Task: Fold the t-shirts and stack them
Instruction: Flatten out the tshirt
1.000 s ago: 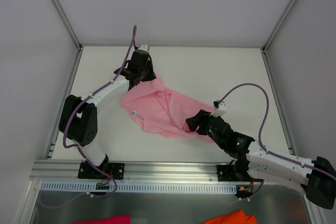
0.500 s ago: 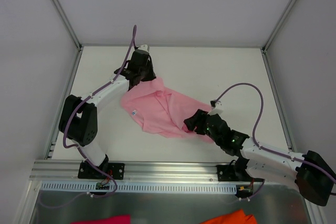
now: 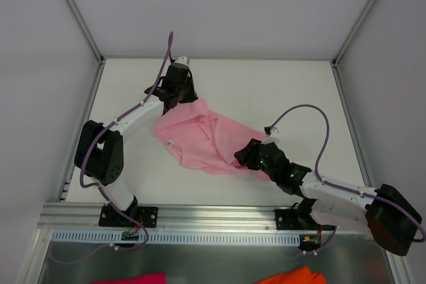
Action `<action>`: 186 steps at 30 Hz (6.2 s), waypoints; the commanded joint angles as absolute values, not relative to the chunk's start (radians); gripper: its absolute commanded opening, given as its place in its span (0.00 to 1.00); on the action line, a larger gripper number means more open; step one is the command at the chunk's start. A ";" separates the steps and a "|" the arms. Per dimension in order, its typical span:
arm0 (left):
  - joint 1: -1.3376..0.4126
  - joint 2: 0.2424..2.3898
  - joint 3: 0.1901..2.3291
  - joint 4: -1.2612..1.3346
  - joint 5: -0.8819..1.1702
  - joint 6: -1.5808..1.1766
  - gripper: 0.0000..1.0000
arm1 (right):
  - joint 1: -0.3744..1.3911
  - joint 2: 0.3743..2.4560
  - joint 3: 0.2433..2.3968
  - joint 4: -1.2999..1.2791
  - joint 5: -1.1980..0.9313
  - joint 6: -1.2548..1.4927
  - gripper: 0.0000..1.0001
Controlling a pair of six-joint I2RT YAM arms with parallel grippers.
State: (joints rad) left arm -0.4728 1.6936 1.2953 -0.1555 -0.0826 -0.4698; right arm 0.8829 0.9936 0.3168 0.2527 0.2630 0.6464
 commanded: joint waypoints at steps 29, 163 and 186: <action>-0.483 1.686 1.383 -0.161 -0.149 -0.413 0.00 | 0.877 1.283 1.072 -0.167 0.709 -0.136 0.01; -0.413 1.976 1.825 -0.022 -0.021 -0.012 0.91 | 0.380 1.664 1.295 0.279 0.738 -0.449 0.77; -0.601 1.712 1.349 0.124 -0.086 -0.103 0.99 | 0.430 1.391 1.184 -0.257 0.508 -0.054 0.01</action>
State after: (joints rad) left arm -0.5827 1.7935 1.4063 0.0498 -0.0349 -0.0689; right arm 0.4187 1.4399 1.2076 -0.0906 0.5312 -0.1768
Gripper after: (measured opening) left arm 0.987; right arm 0.016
